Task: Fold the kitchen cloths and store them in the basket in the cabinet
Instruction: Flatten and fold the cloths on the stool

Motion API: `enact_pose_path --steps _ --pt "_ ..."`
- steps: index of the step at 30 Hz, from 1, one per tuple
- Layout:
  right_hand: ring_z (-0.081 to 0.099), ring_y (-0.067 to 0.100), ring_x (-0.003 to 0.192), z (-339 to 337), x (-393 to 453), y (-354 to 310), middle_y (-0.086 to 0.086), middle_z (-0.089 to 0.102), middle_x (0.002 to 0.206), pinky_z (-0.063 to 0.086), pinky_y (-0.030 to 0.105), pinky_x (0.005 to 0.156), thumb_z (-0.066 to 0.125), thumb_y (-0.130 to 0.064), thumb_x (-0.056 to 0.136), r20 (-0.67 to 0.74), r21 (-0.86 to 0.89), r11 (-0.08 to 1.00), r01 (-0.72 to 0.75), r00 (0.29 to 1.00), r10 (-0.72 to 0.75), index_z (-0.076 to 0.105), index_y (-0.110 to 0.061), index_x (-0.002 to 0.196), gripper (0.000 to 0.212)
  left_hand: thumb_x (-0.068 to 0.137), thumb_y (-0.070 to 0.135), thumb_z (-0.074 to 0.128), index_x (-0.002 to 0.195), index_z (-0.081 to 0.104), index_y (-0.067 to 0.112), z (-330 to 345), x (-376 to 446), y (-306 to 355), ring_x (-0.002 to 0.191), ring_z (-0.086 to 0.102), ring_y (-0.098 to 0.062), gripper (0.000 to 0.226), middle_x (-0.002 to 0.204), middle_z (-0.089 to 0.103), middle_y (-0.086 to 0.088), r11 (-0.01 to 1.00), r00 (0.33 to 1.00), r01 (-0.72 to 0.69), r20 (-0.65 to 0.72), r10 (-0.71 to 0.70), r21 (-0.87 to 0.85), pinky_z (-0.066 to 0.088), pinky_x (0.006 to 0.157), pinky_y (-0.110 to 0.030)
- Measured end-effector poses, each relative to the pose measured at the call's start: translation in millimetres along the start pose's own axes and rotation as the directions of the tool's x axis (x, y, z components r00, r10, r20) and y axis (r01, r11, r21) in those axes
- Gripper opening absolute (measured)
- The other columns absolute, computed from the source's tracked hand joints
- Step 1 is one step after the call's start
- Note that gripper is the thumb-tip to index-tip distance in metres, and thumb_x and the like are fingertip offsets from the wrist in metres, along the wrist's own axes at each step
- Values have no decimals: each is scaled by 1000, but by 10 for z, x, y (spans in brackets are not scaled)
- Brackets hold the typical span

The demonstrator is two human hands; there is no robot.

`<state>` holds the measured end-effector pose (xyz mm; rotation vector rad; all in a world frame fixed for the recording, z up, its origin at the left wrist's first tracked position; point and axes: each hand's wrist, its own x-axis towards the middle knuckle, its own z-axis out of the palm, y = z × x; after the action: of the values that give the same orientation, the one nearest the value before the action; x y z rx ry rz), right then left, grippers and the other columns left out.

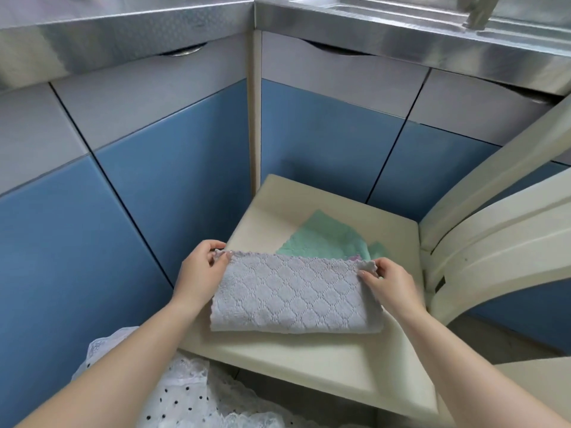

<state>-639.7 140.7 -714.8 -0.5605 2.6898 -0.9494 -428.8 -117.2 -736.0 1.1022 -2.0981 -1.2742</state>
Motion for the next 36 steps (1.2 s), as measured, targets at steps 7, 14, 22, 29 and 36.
enact_pose_path --steps 7,14,22,29,36 --pt "56 19 79 97 160 38 -14 56 69 31 20 52 66 -31 82 0 -68 998 10 1000 -10 53 -29 69 19 90 31 59 106 57 26 106 172 -42 94 55 -12 17 99 60 6 986 999 27 18 -31 164 40 72 -26" --pt "50 27 116 109 24 -73 10 53 127 40 37 95 62 -35 86 -157 -139 988 70 983 -92 53 -14 123 44 89 25 58 120 56 18 96 36 88 111 50 -22 31 121 53 0 893 993 -105 -5 119 437 42 95 -38" --pt "8 20 146 856 -515 -489 2 18 157 1 48 115 36 -35 99 248 -325 791 518 854 -458 32 -24 145 47 97 19 30 148 23 14 857 -577 312 146 9 -15 51 157 20 0 748 904 -413 331 270 520 1 119 -34" --pt "11 21 146 886 -400 -224 1 18 157 0 47 115 16 -62 90 350 -504 663 553 833 -428 22 -32 147 66 100 39 15 151 2 18 839 -729 1 146 -9 -16 57 159 -5 0 571 923 -384 326 205 726 -15 113 -35" --pt "-4 16 146 630 -209 75 -5 -1 159 -8 44 115 1 -74 81 339 -561 677 476 879 -336 6 -37 149 77 94 54 4 150 -4 18 668 -708 -136 138 -21 -11 67 152 -18 4 563 935 -353 307 179 747 -16 112 -34"
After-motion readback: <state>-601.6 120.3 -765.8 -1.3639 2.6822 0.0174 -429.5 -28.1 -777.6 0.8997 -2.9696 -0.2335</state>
